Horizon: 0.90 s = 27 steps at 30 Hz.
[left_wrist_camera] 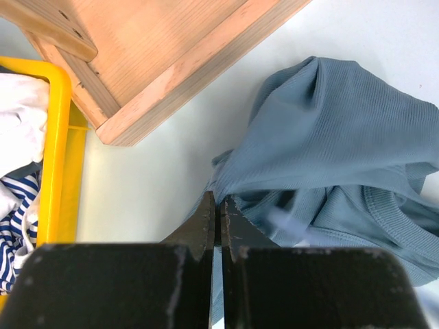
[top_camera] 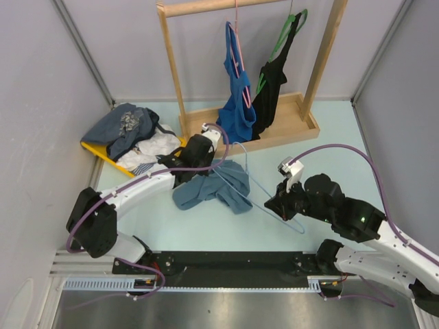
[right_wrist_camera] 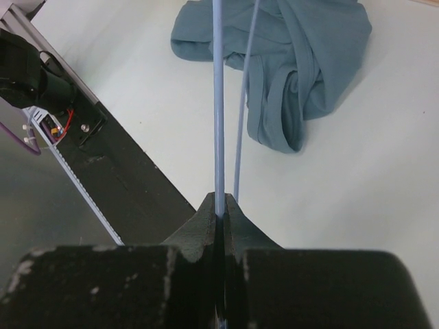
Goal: Place the tank top on the hanger
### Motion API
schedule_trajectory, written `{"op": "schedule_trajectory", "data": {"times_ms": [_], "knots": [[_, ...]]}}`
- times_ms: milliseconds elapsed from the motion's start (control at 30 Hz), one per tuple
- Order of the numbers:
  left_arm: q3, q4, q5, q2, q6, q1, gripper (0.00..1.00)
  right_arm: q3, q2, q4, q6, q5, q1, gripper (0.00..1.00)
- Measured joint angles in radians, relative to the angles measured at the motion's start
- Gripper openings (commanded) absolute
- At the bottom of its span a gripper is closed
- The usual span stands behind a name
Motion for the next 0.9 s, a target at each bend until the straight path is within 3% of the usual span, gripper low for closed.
{"op": "schedule_trajectory", "data": {"times_ms": [500,900], "knots": [[-0.002,0.015,0.005,0.016,0.0,0.006,0.0,-0.001,0.011,0.022,0.0,0.001,0.012,0.0],[-0.034,0.021,0.053,-0.119,-0.003,0.007,0.0,-0.05,0.084,0.09,0.0,0.012,0.013,0.0]]}}
